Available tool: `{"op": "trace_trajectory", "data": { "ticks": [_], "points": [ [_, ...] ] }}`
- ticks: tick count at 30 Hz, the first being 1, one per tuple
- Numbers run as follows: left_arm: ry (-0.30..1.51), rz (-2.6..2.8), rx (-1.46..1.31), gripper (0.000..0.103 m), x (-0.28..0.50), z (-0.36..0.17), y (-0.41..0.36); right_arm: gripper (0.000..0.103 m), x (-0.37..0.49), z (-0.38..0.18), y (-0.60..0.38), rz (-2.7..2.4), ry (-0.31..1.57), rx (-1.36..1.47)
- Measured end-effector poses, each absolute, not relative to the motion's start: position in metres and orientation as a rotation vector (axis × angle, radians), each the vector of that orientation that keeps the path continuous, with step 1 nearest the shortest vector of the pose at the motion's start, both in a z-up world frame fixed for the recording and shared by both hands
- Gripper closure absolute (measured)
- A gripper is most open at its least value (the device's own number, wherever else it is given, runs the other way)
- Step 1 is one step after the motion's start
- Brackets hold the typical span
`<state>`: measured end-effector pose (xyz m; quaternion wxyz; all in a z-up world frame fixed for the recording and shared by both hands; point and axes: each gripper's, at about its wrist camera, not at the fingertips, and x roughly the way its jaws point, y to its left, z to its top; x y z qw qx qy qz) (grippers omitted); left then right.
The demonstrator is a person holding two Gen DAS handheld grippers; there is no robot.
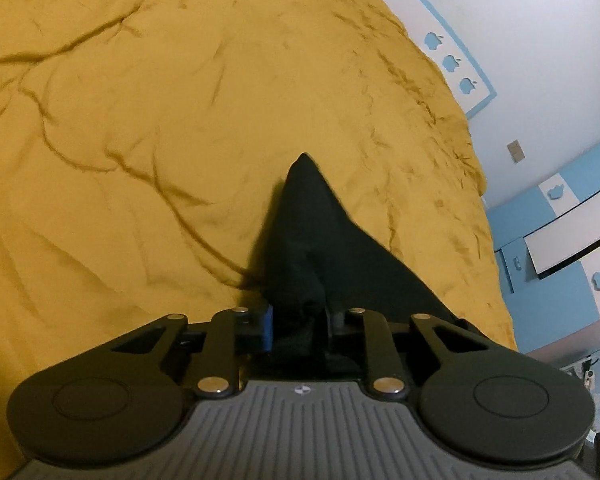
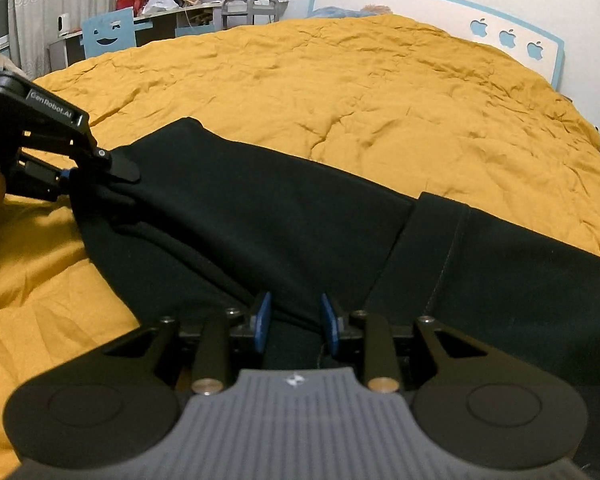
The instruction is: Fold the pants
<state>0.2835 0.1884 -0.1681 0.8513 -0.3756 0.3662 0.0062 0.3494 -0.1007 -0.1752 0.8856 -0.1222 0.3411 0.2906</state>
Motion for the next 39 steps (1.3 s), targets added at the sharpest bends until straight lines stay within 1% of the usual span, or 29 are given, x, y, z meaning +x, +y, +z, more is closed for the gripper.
{"op": "trace_trajectory", "data": {
  "ticks": [5,10,14,19,23,25,30,34,39],
  "points": [
    [0.708,0.009,-0.705,0.081,0.279,-0.14,0.169,0.079,0.352,-0.177,-0.1,0.602,0.711,-0.257],
    [0.637,-0.034,-0.542,0.082,0.282,-0.097,0.132,0.078,0.354,-0.173,-0.104,0.603,0.715,-0.225],
    [0.612,-0.069,-0.436,0.082,0.288,-0.071,0.099,0.079,0.347,-0.158,-0.119,0.596,0.663,-0.149],
    [0.612,-0.096,-0.302,0.082,0.297,-0.049,0.048,0.078,0.34,-0.13,-0.162,0.573,0.606,-0.035],
    [0.595,-0.149,-0.237,0.082,0.302,-0.038,0.008,0.074,0.35,-0.115,-0.211,0.526,0.603,0.046],
    [0.59,-0.151,-0.207,0.082,0.305,-0.035,-0.008,0.074,0.36,-0.111,-0.231,0.509,0.631,0.037],
    [0.6,-0.134,-0.177,0.082,0.31,-0.032,-0.033,0.074,0.385,-0.103,-0.251,0.428,0.666,-0.045],
    [0.599,-0.121,-0.113,0.082,0.309,-0.031,-0.055,0.073,0.395,-0.111,-0.27,0.382,0.688,0.035],
    [0.594,-0.123,-0.052,0.082,0.302,-0.036,-0.088,0.073,0.399,-0.11,-0.283,0.361,0.711,0.063]
  ]
}}
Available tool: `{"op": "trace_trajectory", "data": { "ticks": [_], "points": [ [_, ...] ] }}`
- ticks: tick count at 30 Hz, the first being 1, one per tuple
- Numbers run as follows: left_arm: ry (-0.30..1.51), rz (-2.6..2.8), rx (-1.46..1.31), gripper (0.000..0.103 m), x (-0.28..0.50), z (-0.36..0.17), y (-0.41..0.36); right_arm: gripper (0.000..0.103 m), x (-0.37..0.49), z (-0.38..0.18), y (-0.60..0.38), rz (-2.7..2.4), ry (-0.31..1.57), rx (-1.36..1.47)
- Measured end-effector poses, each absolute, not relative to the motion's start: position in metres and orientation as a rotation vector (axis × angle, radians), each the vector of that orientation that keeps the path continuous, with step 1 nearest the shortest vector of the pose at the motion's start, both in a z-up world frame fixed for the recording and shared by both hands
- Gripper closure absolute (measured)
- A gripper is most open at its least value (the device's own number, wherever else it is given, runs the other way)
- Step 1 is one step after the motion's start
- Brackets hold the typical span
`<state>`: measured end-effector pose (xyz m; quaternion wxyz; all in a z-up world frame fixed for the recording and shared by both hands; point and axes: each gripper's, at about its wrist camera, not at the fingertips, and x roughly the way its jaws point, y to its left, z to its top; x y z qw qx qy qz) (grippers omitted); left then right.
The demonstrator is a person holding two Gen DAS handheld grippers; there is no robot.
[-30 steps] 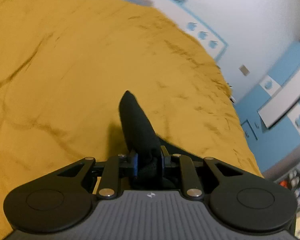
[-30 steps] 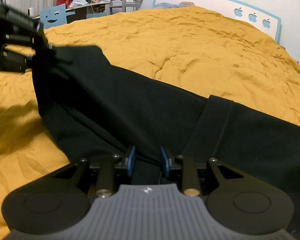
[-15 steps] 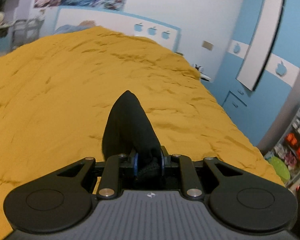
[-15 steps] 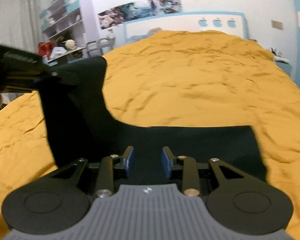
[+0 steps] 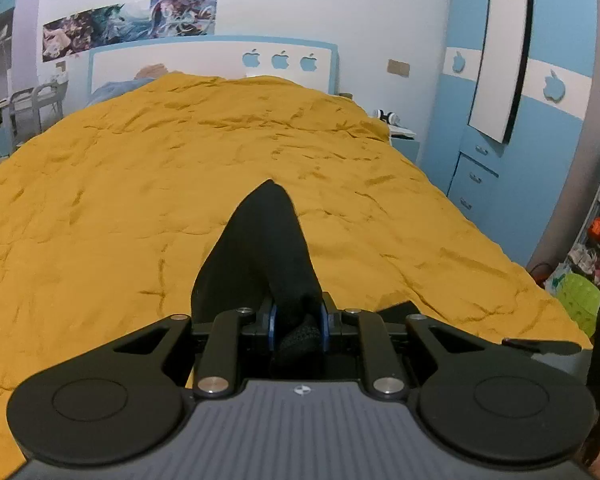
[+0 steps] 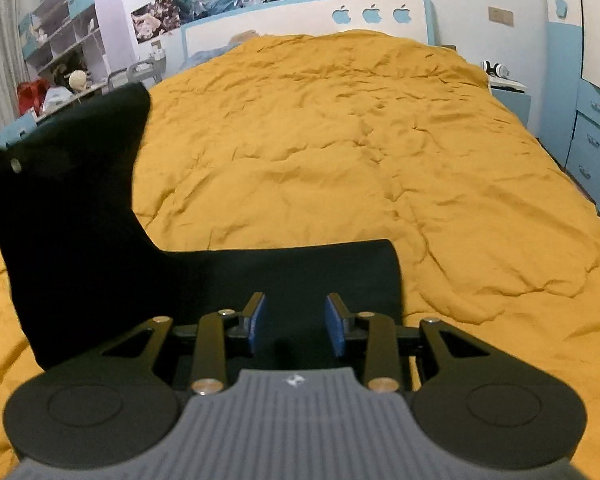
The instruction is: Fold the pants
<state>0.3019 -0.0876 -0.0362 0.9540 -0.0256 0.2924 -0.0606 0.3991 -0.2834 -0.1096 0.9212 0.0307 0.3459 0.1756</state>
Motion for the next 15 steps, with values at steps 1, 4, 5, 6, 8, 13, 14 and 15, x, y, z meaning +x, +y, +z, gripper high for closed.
{"op": "trace_trajectory", "data": {
  "ticks": [1,4,5,6,8,13,14,15],
  "points": [
    [0.596,-0.127,-0.049,0.082,0.302,-0.038,-0.094,0.073,0.397,-0.109,-0.288,0.359,0.712,0.079],
    [0.604,-0.139,-0.041,0.082,0.302,-0.042,-0.112,0.073,0.396,-0.11,-0.299,0.345,0.723,0.104],
    [0.604,-0.143,-0.04,0.082,0.302,-0.043,-0.118,0.073,0.396,-0.111,-0.303,0.337,0.728,0.112],
    [0.605,-0.147,-0.039,0.082,0.303,-0.045,-0.124,0.073,0.395,-0.111,-0.307,0.331,0.729,0.119],
    [0.609,-0.153,-0.047,0.082,0.302,-0.049,-0.135,0.073,0.394,-0.11,-0.317,0.324,0.73,0.138],
    [0.62,-0.172,-0.051,0.082,0.302,-0.056,-0.16,0.072,0.388,-0.108,-0.352,0.286,0.732,0.195],
    [0.621,-0.173,-0.05,0.082,0.303,-0.057,-0.165,0.072,0.388,-0.107,-0.36,0.272,0.732,0.21],
    [0.621,-0.171,-0.047,0.082,0.305,-0.059,-0.17,0.072,0.387,-0.107,-0.369,0.261,0.733,0.223]
  ]
}}
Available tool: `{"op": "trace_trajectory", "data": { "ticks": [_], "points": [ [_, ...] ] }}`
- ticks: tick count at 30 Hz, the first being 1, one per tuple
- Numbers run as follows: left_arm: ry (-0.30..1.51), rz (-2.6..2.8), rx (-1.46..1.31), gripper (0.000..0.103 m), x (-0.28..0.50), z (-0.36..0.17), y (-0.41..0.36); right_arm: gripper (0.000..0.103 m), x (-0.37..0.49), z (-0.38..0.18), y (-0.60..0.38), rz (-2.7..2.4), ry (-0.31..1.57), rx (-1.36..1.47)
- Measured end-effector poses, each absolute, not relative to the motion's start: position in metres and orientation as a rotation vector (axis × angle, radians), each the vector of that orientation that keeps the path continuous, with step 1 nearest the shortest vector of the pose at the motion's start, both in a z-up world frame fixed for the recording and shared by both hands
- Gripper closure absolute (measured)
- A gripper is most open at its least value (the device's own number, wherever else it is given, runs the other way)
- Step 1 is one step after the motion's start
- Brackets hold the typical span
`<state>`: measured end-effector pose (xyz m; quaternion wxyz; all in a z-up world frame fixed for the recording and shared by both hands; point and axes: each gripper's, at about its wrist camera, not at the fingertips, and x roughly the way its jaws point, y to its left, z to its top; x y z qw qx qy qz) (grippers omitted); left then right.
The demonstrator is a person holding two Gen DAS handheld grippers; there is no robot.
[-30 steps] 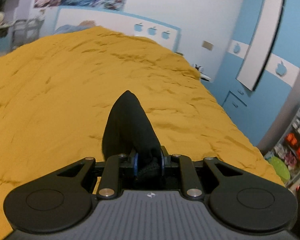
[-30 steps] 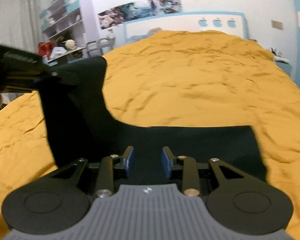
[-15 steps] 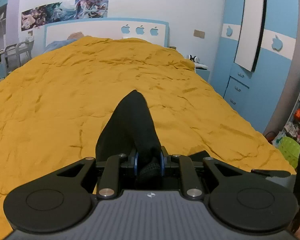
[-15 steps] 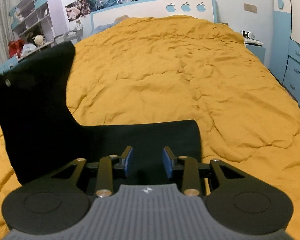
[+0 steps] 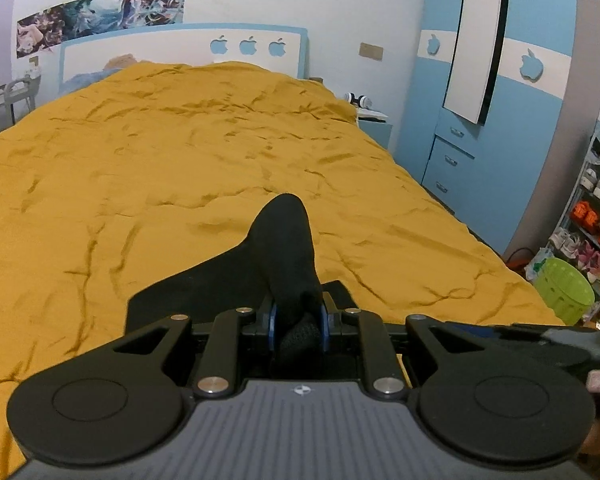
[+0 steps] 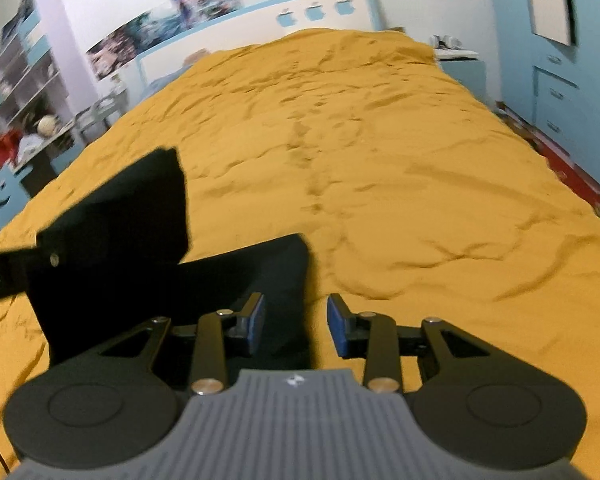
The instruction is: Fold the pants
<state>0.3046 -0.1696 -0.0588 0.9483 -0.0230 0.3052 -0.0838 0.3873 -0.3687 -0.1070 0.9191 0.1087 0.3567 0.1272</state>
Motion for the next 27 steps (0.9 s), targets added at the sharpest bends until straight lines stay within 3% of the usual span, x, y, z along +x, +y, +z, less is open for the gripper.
{"op": "trace_trajectory", "data": {
  "ticks": [12,18,22,27],
  "points": [
    [0.736,-0.178,0.013,0.082,0.334,-0.108,-0.231,0.068,0.378,-0.11,-0.439,0.141,0.725,0.334],
    [0.795,-0.289,0.188,0.066,0.319,-0.124,-0.244,0.068,0.38,-0.113,-0.435,0.174,0.735,0.334],
    [0.753,-0.39,0.086,0.05,0.286,-0.09,-0.209,0.068,0.382,-0.112,-0.427,0.221,0.736,0.335],
    [0.661,-0.224,-0.117,0.042,0.257,-0.07,-0.115,0.067,0.379,-0.108,-0.413,0.312,0.727,0.386]
  ]
}}
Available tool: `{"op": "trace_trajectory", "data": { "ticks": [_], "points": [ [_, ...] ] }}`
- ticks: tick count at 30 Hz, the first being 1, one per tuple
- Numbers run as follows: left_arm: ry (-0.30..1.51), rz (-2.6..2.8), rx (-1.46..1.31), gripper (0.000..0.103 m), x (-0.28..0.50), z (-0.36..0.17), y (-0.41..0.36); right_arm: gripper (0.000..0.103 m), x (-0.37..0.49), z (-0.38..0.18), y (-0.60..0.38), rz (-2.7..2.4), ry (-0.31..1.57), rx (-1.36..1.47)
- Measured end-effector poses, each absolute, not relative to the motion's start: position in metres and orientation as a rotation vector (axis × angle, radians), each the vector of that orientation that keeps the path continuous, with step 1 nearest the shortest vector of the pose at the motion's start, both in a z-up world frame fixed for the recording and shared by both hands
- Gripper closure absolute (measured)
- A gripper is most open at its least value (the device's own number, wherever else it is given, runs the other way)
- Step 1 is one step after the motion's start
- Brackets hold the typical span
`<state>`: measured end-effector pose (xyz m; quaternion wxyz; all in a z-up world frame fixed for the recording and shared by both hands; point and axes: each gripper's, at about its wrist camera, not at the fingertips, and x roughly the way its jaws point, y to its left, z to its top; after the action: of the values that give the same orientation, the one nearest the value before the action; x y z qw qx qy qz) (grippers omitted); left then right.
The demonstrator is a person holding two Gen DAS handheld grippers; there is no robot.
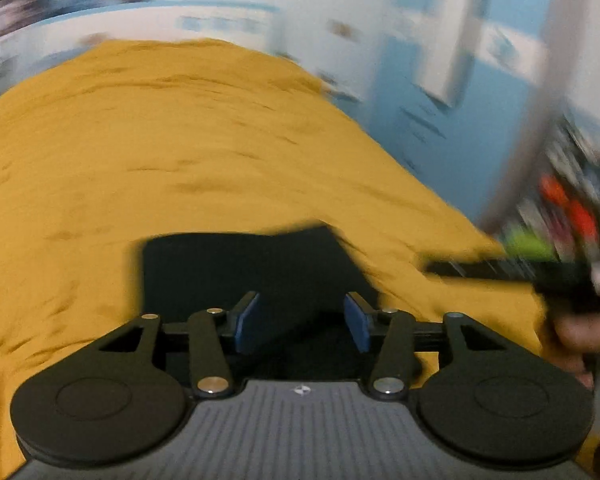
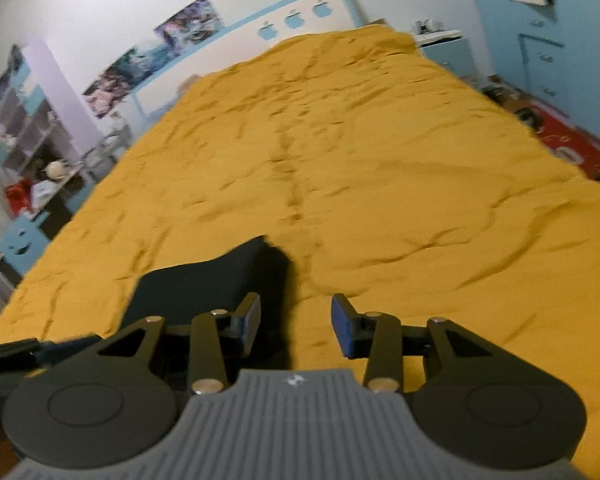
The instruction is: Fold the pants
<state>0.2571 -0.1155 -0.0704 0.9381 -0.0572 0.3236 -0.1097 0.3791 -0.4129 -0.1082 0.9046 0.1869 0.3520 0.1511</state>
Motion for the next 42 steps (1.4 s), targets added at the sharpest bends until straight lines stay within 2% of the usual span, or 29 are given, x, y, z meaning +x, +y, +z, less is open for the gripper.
{"op": "trace_trajectory", "data": {
  "ticks": [2,5,10,11,12,13,15,17,20,22,25,26,31,34,36,40,42],
  "points": [
    [0.638,-0.104,-0.226,0.041,0.255,-0.074,-0.071,0.067,0.38,-0.111,-0.399,0.347,0.744,0.381],
    [0.72,0.012,-0.371,0.041,0.264,-0.091,-0.025,0.064,0.382,-0.117,-0.381,0.382,0.774,0.397],
    [0.795,-0.007,-0.459,0.041,0.27,-0.12,-0.01,0.063,0.388,-0.134,-0.361,0.389,0.805,0.47],
    [0.809,-0.009,-0.459,0.041,0.272,-0.123,-0.014,0.067,0.39,-0.139,-0.359,0.387,0.82,0.488],
    [0.828,-0.013,-0.452,0.041,0.274,-0.128,-0.017,0.079,0.392,-0.143,-0.357,0.384,0.833,0.501],
    [0.843,-0.02,-0.447,0.041,0.276,-0.131,-0.021,0.084,0.393,-0.146,-0.355,0.38,0.843,0.5],
    [0.868,-0.022,-0.458,0.041,0.28,-0.138,-0.023,0.09,0.393,-0.147,-0.352,0.371,0.856,0.47],
    [0.857,-0.041,-0.497,0.041,0.278,-0.136,-0.022,0.091,0.386,-0.135,-0.356,0.409,0.832,0.471],
    [0.816,-0.094,-0.514,0.041,0.275,-0.134,-0.021,0.092,0.37,-0.11,-0.368,0.501,0.753,0.482],
    [0.846,-0.104,-0.499,0.041,0.277,-0.139,-0.026,0.091,0.371,-0.116,-0.372,0.494,0.781,0.466],
    [0.939,-0.113,-0.461,0.04,0.279,-0.152,-0.035,0.079,0.378,-0.144,-0.363,0.382,0.915,0.279],
    [0.955,-0.11,-0.456,0.04,0.278,-0.153,-0.036,0.068,0.377,-0.146,-0.361,0.359,0.92,0.24],
    [0.961,-0.121,-0.453,0.041,0.269,-0.15,-0.036,0.067,0.361,-0.11,-0.36,0.289,0.764,0.176],
    [0.953,-0.13,-0.45,0.041,0.266,-0.151,-0.034,0.075,0.357,-0.101,-0.349,0.363,0.664,0.18],
    [0.957,-0.13,-0.458,0.041,0.267,-0.153,-0.032,0.079,0.359,-0.108,-0.34,0.414,0.68,0.149],
    [0.98,-0.149,-0.435,0.04,0.269,-0.148,-0.034,0.079,0.358,-0.135,-0.328,0.414,0.851,-0.06],
    [0.976,-0.154,-0.395,0.039,0.268,-0.139,-0.029,0.072,0.354,-0.127,-0.334,0.416,0.871,-0.05]
  ]
}}
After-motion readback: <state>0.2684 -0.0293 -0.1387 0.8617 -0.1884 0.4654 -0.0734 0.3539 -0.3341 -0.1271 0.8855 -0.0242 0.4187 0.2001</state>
